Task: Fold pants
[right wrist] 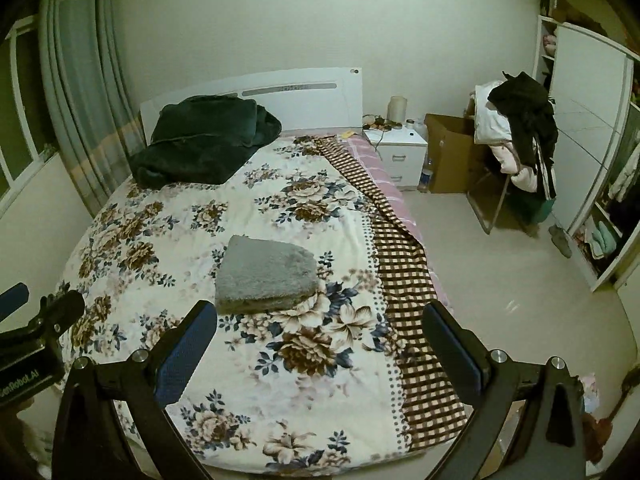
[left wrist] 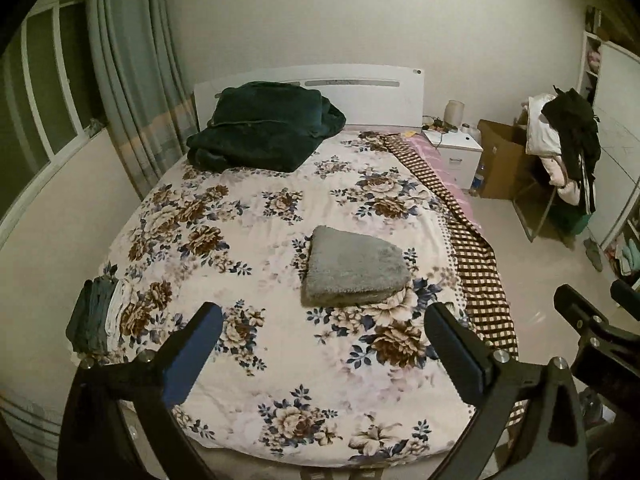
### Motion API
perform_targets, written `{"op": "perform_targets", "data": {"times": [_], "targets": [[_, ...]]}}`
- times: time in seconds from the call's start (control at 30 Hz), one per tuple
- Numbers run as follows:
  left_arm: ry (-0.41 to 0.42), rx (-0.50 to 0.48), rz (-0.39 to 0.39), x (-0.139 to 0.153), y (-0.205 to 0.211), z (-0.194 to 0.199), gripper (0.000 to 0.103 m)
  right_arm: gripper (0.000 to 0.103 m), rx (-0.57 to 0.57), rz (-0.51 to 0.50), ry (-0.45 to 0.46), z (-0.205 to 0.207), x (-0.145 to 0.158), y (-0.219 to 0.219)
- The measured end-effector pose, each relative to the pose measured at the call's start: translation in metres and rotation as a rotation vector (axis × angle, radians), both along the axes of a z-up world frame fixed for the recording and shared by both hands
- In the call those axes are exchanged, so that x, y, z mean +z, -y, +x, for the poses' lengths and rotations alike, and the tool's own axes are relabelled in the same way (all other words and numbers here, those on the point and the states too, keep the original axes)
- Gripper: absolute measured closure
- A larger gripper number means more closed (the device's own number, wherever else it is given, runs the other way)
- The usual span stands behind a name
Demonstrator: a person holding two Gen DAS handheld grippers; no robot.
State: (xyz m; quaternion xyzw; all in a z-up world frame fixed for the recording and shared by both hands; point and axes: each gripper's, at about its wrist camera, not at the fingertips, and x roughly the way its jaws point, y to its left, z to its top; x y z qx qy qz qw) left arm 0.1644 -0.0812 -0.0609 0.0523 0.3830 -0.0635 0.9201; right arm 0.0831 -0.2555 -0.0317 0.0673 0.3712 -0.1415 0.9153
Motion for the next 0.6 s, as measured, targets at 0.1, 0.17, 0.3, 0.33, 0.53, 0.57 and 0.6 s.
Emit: {"op": "perform_targets", "data": {"times": [0.1,0.17,0.3,0.33,0.53,0.57,0.6], "targets": [[-0.002,-0.004,-0.012,0.000,-0.002,-0.002,0.000,0.000,-0.005,-0.005,-0.002,-0.003,0.002,-0.002],[0.003,-0.002,-0.012,0.002,-0.002,-0.005,0.000,0.000,-0.003,-0.008,-0.004,-0.004,0.005,-0.002],[0.018,0.002,-0.008,0.004,-0.003,-0.008,0.000,0.000,-0.002,-0.012,-0.005,-0.002,0.006,-0.003],[0.022,0.005,-0.007,0.004,-0.003,-0.009,0.000,0.000,0.000,-0.008,-0.006,-0.002,0.006,-0.003],[0.024,0.006,-0.001,0.005,-0.003,-0.012,0.000,0.000,0.014,-0.009,-0.005,0.000,0.011,-0.005],[0.024,0.005,-0.002,0.006,-0.004,-0.012,0.000,0.000,0.015,-0.009,-0.005,0.001,0.011,-0.004],[0.024,0.004,-0.002,0.007,-0.005,-0.013,0.000,0.000,0.014,-0.007,-0.004,0.001,0.011,-0.003]]}}
